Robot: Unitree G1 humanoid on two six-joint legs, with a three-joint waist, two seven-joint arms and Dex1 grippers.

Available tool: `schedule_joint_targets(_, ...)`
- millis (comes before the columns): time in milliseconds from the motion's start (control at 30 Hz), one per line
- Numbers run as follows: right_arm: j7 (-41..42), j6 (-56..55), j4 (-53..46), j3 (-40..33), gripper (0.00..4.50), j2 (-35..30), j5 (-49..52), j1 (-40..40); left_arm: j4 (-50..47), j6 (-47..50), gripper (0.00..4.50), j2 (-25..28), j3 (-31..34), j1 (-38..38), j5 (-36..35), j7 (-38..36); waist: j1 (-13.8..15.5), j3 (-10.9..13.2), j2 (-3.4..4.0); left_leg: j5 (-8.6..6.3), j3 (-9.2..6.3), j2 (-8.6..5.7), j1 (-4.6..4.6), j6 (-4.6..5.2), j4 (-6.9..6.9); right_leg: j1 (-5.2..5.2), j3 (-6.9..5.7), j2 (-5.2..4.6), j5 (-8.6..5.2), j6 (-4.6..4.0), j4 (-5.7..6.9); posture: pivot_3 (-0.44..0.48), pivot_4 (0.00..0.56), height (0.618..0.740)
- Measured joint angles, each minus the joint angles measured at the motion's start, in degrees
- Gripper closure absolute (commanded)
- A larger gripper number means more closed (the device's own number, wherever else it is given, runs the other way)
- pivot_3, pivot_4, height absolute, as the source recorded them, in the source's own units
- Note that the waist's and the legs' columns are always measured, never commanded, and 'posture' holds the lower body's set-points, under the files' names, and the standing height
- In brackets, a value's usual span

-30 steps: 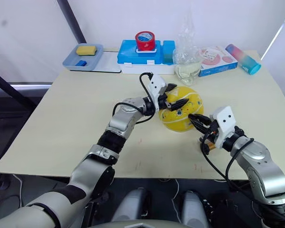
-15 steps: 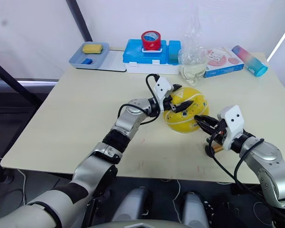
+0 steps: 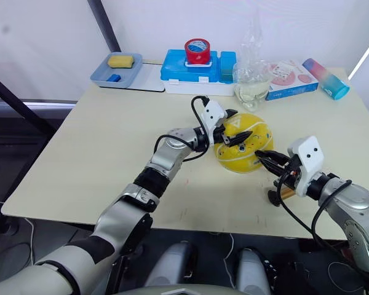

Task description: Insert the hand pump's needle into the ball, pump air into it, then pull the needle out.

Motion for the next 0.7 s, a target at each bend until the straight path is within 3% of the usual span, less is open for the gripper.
schedule_joint_targets(233, 0.4, 0.0, -1.7, -3.4, 4.19, -1.2, 1.5, 1.8, 0.7, -0.1, 0.0, 0.2, 0.1, 0.1, 0.1, 1.2, -0.1, -0.1, -0.01, 0.0, 0.02, 0.01, 0.02, 0.0, 0.05, 0.01, 0.01, 0.0, 0.0, 0.0, 0.01, 0.0, 0.15, 0.739)
schedule_joint_targets(367, 0.5, -0.9, -2.5, -8.2, 4.19, -2.3, 1.3, 2.3, 2.2, -0.1, 0.0, 1.5, 1.1, 0.5, 0.2, 2.0, -1.2, -0.7, -0.46, -0.01, 0.0, 0.19, 0.69, -0.01, 0.02, 0.62, -0.09, 0.09, -0.15, 0.23, -0.03, 0.0, 0.15, 0.739)
schedule_joint_targets(700, 1.4, -5.8, 0.9, -4.0, 4.19, 0.3, -4.5, 3.6, 2.5, -1.0, 0.0, 1.4, 2.4, 1.3, 0.1, 1.1, -1.9, -1.3, -0.32, -0.01, -0.21, 0.25, 0.73, -0.01, 0.01, 0.6, -0.05, 0.09, -0.02, 0.02, -0.04, 0.0, 0.15, 0.739)
